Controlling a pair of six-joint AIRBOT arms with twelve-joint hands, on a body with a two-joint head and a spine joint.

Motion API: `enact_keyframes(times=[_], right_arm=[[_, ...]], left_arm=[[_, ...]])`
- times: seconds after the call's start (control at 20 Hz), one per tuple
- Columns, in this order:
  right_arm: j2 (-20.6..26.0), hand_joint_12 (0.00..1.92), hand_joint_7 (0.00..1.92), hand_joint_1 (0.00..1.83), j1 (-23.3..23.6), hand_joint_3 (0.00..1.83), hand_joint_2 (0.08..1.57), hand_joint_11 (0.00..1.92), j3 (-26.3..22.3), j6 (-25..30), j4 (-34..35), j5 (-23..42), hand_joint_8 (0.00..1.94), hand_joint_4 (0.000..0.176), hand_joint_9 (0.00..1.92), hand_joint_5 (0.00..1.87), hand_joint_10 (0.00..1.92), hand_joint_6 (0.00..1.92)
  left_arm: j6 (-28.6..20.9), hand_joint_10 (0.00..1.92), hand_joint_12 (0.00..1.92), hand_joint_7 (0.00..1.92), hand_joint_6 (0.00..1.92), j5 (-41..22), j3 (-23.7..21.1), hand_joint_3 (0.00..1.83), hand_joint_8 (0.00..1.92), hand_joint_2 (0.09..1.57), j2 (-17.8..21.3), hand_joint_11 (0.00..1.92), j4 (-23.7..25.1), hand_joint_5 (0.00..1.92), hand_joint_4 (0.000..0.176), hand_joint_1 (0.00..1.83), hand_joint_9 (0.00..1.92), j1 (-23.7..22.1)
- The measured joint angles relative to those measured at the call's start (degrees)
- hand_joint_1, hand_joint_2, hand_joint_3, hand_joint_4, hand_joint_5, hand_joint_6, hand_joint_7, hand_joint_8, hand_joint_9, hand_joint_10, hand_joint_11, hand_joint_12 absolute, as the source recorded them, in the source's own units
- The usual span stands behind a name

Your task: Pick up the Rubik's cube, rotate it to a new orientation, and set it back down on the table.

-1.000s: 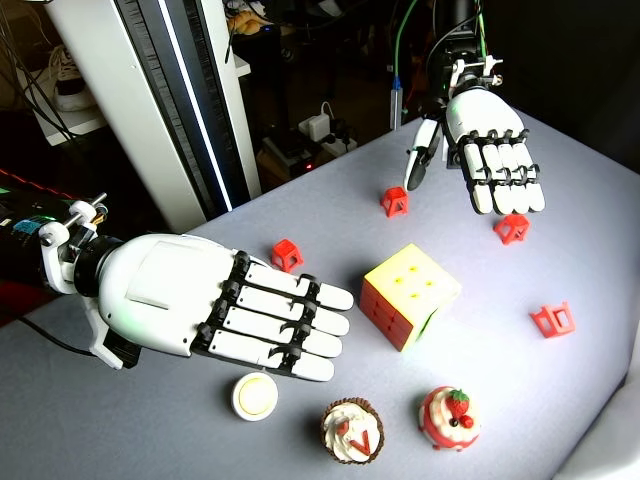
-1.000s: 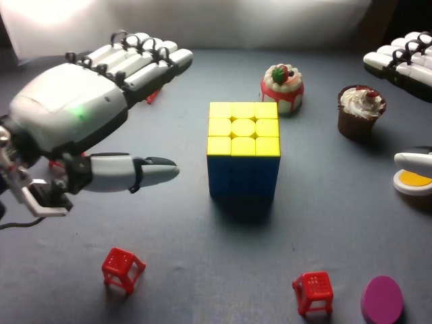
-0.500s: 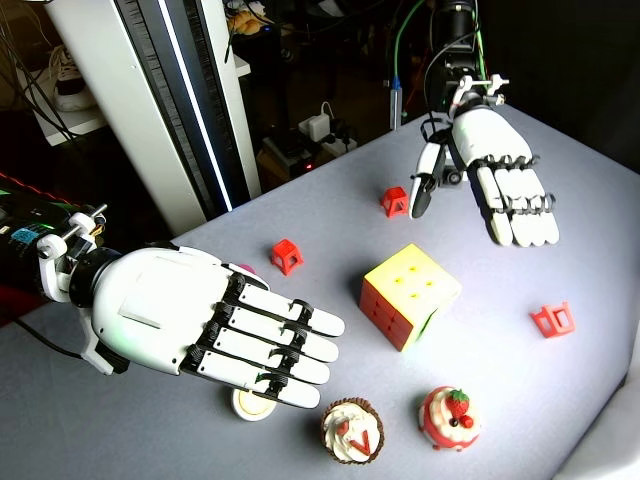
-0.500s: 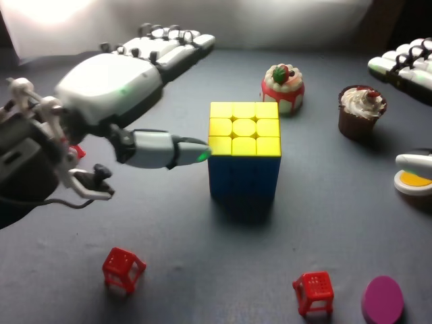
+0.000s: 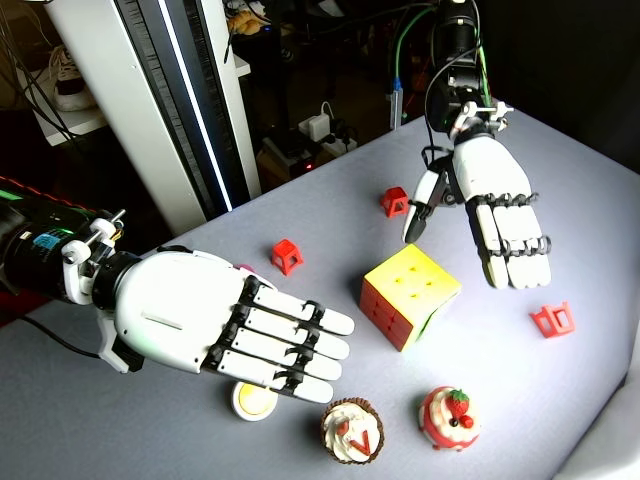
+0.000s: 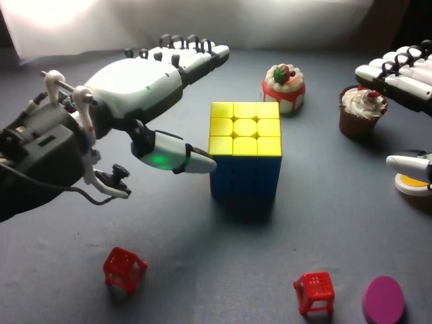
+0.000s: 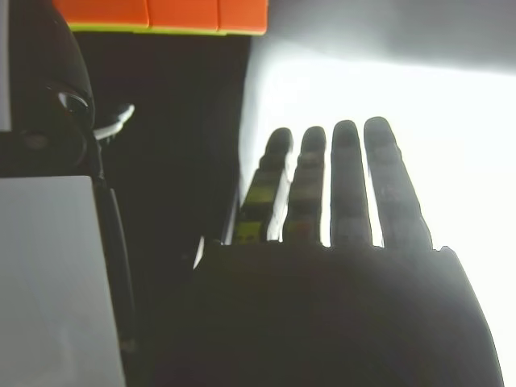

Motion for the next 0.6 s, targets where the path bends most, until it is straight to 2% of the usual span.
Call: enact_keyframes(times=[0.05,0.1,0.15,0.2,0.25,0.35,0.45,0.5,0.6], right_arm=[[-0.1,0.0,0.0,0.47,0.2,0.02,1.29,0.0,0.1,-0.2,0.0,-0.2,0.0,0.0,0.0,0.0,0.0,0.0],[-0.5,0.0,0.0,0.44,0.8,0.02,1.29,0.0,0.4,-0.3,-0.1,-0.7,0.0,0.0,0.0,0.0,0.0,0.0],[-0.7,0.0,0.0,0.49,0.9,0.02,1.3,0.0,0.5,-0.5,0.0,-0.9,0.0,0.0,0.0,0.0,0.0,0.0],[-0.7,0.0,0.0,0.65,1.2,0.01,1.3,0.0,0.6,-0.5,-0.2,-1.4,0.0,0.0,0.0,0.0,0.0,0.0],[-0.7,0.0,0.0,0.68,1.2,0.01,1.3,0.0,0.6,-0.6,0.0,-1.5,0.0,0.0,0.0,0.0,0.0,0.0],[-0.7,0.0,0.0,0.76,1.2,0.04,1.36,0.0,0.6,-0.6,0.0,-1.7,0.0,0.0,0.0,0.0,0.0,0.0],[-0.7,0.0,0.0,0.93,1.2,0.04,1.35,0.0,0.8,-0.6,-0.2,-1.8,0.0,0.0,0.0,0.0,0.0,0.0],[-0.9,0.0,0.0,1.0,1.2,0.04,1.35,0.0,1.0,-0.6,-0.2,-1.8,0.0,0.0,0.0,0.0,0.0,0.0],[-1.2,0.0,0.0,0.9,1.2,0.06,1.37,0.0,1.2,-0.7,0.0,-2.3,0.0,0.0,0.0,0.0,0.0,0.0]], left_arm=[[0.0,0.0,0.0,0.0,0.0,1.2,0.3,0.0,0.0,0.87,-0.5,0.01,-0.5,0.0,0.0,0.82,0.0,-0.2],[0.0,0.0,0.22,0.0,0.0,2.1,0.7,0.04,0.0,0.82,-1.1,0.0,-0.5,0.0,0.0,0.79,0.0,-0.3],[0.1,0.0,0.37,0.0,0.0,2.5,0.7,0.03,0.0,0.81,-1.3,0.0,-0.8,0.0,0.0,0.77,0.0,-0.3],[-0.4,0.0,0.48,0.0,0.0,2.8,1.0,0.02,0.0,0.82,-1.7,0.0,-0.9,0.0,0.0,0.74,0.0,-0.2],[-0.9,0.0,0.51,0.0,0.0,2.9,1.0,0.01,0.0,0.83,-1.8,0.0,-0.7,0.0,0.0,0.73,0.0,0.1],[-1.4,0.0,0.27,0.0,0.0,3.2,1.4,0.01,0.0,0.88,-2.3,0.0,-0.7,0.0,0.0,0.72,0.0,0.1],[-3.7,0.0,0.03,0.0,0.0,3.3,2.1,0.0,0.0,0.88,-3.0,0.0,0.6,0.0,0.0,0.78,0.0,0.2],[-4.2,0.0,0.01,0.0,0.0,3.4,2.3,0.0,0.0,0.88,-3.4,0.0,0.7,0.0,0.0,0.78,0.0,0.2],[-4.4,0.0,0.0,0.0,0.0,3.4,2.4,0.0,0.0,0.88,-4.3,0.0,1.5,0.0,0.0,0.81,0.0,0.2]])
